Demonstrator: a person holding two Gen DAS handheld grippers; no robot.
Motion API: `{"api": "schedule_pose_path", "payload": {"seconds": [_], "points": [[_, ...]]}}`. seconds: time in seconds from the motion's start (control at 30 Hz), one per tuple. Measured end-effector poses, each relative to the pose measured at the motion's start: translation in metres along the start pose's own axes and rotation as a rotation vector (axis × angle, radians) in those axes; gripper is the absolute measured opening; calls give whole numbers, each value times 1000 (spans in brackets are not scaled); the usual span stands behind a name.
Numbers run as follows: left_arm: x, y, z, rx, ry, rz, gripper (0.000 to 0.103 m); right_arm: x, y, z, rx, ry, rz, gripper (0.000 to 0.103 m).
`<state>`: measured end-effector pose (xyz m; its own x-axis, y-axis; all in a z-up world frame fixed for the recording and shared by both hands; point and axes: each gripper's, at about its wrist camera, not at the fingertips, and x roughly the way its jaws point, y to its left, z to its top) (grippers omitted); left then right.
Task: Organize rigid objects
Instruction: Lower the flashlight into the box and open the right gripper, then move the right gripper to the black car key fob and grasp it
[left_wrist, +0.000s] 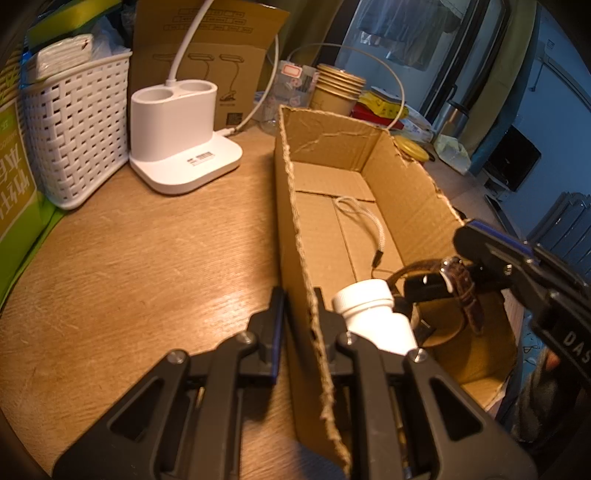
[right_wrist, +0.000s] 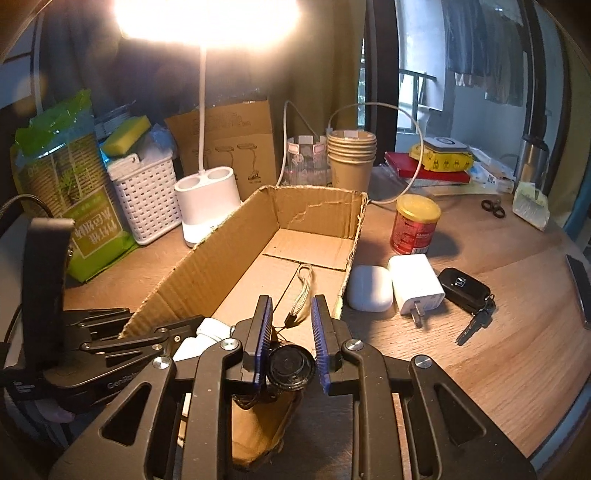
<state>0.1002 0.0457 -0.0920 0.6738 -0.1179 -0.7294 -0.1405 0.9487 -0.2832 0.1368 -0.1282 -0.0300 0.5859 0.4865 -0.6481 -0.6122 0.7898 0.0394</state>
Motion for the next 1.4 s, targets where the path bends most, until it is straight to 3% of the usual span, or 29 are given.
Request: {"api": "schedule_pose_path", "payload": {"seconds": [0.3, 0.6, 0.87, 1.17, 1.27, 1.4], "points": [[0, 0, 0, 1, 0, 1, 14, -18, -15, -1, 33, -30, 0, 31], [1, 1, 0, 2, 1, 0, 14, -44, -24, -2, 66, -88, 19, 31], [2, 2, 0, 4, 1, 0, 14, -19, -18, -10, 40, -9, 3, 31], [2, 2, 0, 4, 1, 0, 14, -20, -30, -10, 74, -28, -26, 34], [2, 2, 0, 4, 1, 0, 14, -21, -38, -9, 95, -38, -43, 42], [2, 2, 0, 4, 1, 0, 14, -17, -52, -9, 119, -37, -78, 44]]}}
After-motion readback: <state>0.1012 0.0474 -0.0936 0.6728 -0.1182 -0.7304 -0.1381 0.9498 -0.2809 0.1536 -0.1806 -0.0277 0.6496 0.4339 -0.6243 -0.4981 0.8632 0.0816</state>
